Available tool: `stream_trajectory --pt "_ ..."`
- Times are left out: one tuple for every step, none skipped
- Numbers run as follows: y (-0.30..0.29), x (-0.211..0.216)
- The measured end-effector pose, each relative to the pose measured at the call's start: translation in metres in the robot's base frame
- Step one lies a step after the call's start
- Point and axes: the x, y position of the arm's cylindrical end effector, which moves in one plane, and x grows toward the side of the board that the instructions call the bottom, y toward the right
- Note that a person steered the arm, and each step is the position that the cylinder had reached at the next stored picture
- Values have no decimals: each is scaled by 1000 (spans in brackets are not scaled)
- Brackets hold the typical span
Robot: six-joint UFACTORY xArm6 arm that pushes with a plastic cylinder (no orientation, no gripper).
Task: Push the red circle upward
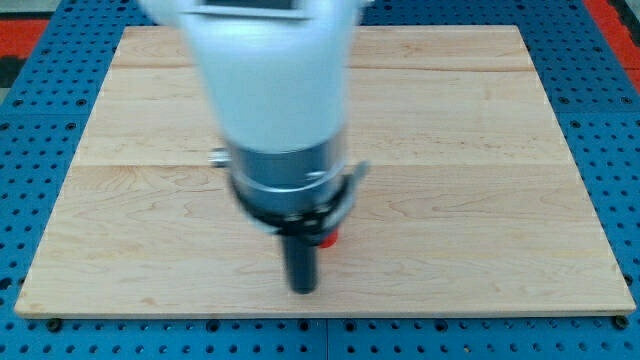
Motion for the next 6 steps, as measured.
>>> stream_trajectory --pt "0 -12" --pt "-4 -28" --pt "-4 -51" --pt "-6 -38" --pt "-7 -28" --pt "-6 -43"
